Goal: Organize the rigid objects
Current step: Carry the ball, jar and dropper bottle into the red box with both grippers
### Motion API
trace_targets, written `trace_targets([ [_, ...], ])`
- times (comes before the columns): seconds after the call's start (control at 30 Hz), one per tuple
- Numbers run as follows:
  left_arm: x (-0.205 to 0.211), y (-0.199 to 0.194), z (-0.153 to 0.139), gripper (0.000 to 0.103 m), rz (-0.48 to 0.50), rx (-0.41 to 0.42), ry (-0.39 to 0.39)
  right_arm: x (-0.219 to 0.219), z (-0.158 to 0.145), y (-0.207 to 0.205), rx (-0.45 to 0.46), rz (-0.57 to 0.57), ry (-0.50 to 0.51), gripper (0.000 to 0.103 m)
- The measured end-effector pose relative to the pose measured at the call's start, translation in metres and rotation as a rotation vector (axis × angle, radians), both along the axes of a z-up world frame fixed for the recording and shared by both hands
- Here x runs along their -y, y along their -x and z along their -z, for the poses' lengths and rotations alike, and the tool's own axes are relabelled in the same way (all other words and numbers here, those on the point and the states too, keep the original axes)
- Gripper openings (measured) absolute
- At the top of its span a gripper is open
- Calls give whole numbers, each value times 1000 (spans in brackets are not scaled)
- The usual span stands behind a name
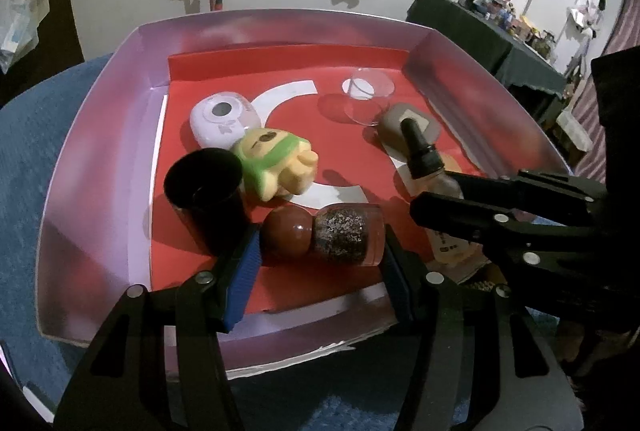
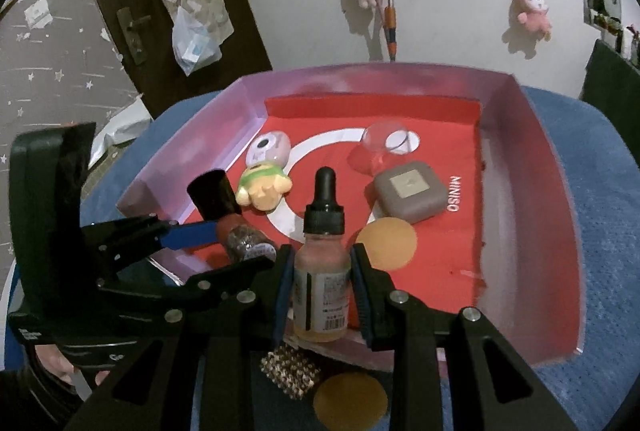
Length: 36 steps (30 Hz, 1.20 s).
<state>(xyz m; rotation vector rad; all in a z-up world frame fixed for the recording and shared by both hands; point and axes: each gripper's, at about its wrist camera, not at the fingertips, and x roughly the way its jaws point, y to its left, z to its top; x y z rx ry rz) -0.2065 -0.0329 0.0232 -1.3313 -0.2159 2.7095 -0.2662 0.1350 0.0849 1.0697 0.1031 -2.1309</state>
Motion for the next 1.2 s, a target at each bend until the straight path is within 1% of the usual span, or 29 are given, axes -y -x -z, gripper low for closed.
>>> trace_targets([
  [0.23,3,1,-1,55,-12,-10,5,9,7,11,21,-15,-21,30],
  [0.33,3,5,4,55,-67,-4,114,9,10,12,12,-10,-42,30],
  [0.4,8,6,5,55,-68,-4,76,10,12,15,6,-3,-55,30],
  [0.5,11,10,6,55,-91,-1,98,8,13,19,-16,21,-77,30],
  [0.57,12,12,6,55,-99,1,96,7,12,22,-39,41,-95,30],
  [0.87,15,16,5,55,-121,8,85,7,13,31,-83,82,-136,30],
  [1.03,15,17,5,55,-129,10,81,4,13,38,-98,124,-140,30],
  [1.1,15,18,5,55,-130,13,82,1,13,43,-92,137,-130,30],
  [1.2,16,19,5,55,-133,14,82,4,13,43,-92,135,-133,30],
])
